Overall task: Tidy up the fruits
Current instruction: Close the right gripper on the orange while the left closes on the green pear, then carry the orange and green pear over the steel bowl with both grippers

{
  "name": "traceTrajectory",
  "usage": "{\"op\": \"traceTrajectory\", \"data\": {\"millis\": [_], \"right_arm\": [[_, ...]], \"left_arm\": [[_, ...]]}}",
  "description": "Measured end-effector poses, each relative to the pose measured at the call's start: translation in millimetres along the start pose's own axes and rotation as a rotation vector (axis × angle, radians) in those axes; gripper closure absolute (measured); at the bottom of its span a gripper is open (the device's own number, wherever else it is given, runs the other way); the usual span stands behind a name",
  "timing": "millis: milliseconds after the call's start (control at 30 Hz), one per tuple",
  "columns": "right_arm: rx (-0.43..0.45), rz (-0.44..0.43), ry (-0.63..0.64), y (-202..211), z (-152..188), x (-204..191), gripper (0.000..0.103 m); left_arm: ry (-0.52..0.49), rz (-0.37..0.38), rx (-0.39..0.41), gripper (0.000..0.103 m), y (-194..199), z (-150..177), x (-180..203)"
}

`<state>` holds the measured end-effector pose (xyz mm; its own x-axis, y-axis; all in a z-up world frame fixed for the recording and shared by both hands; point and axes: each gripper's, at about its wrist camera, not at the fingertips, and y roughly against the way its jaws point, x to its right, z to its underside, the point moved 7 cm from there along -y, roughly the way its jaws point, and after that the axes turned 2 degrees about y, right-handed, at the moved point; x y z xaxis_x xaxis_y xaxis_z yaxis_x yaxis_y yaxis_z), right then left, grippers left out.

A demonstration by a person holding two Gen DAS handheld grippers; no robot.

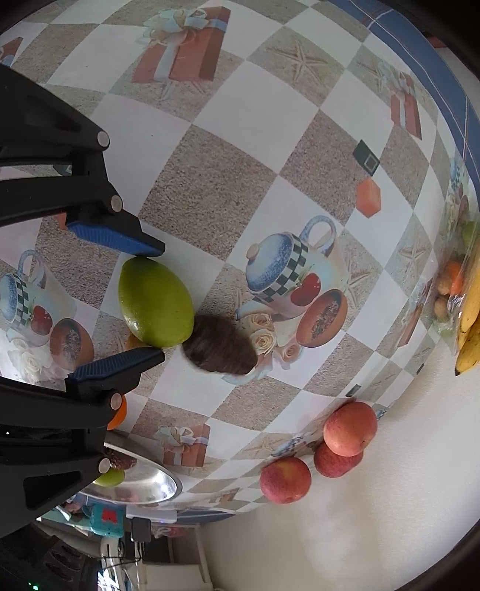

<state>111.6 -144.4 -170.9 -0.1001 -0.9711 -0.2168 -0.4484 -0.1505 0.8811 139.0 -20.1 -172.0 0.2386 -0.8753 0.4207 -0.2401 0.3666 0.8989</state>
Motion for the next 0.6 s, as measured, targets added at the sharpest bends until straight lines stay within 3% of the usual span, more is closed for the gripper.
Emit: {"op": "traceTrajectory", "data": {"millis": [600], "right_arm": [[0.053,0.005,-0.013,32.3,3.6,2.5,0.066]], "left_arm": [[-0.028,0.026,0.075,0.049,26.8,1.9,13.7]]}}
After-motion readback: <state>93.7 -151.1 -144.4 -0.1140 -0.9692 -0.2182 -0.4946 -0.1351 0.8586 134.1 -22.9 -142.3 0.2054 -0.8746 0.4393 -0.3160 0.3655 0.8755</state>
